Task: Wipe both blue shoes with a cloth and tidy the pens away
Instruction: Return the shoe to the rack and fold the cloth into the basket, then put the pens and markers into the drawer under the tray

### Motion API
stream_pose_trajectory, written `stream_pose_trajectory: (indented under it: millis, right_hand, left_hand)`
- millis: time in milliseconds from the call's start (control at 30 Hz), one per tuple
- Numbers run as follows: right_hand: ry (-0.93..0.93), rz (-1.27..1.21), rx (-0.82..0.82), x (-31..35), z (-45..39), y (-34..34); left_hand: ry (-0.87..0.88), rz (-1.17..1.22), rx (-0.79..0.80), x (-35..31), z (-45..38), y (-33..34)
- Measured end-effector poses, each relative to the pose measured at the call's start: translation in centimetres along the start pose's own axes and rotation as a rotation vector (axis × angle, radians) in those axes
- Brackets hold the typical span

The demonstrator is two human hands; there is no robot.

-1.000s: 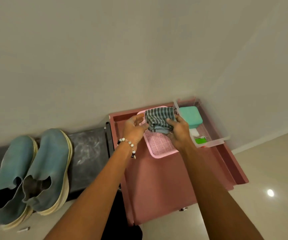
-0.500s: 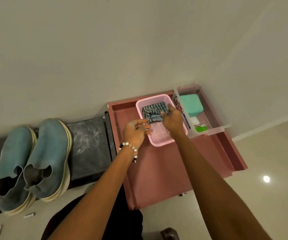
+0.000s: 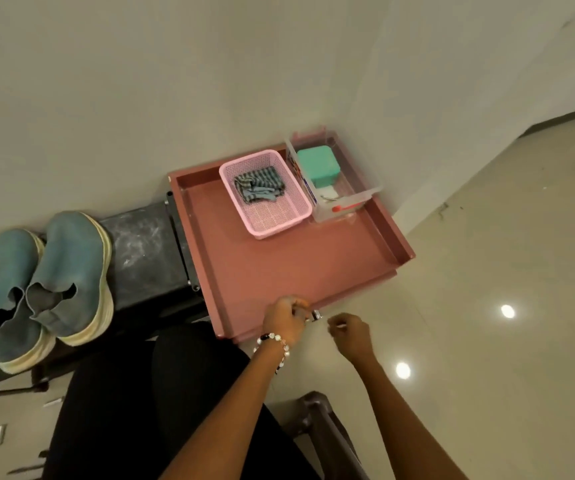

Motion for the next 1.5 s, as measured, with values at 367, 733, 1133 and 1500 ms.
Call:
stream_pose_trajectory:
  millis: [367,733,1133,1500]
  right_hand:
    - [-0.345,0.796,0.355,-0.8,-1.5,6.7]
    - [-0.222,0.754,0.424,-6.7,3.4,5.2]
    - [0.031,0.434,0.409,-9.7,8.5,2.2]
    - [-0.051,-0.502,0.142,11.2,8.2,-3.1]
  left_hand:
    - [0.055,-0.491,0.166,4.5,-0.2,2.4]
    - [-0.025,-0.775,0.458,7.2,1.5,6.8]
    - [-0.02,-0.968,0.693,6.6,7.3,9.1]
    - [0.022,0.227,-0.051,-1.0,7.7,-10.6]
Point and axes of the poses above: each hand's wrist, its own z-axis away from the middle knuckle, its own y-axis out of the palm, x = y × z, the point moved 7 cm from there along -z, towards the middle knuckle, and after that the axes turned 3 degrees about -x, right-handed, at the moved point
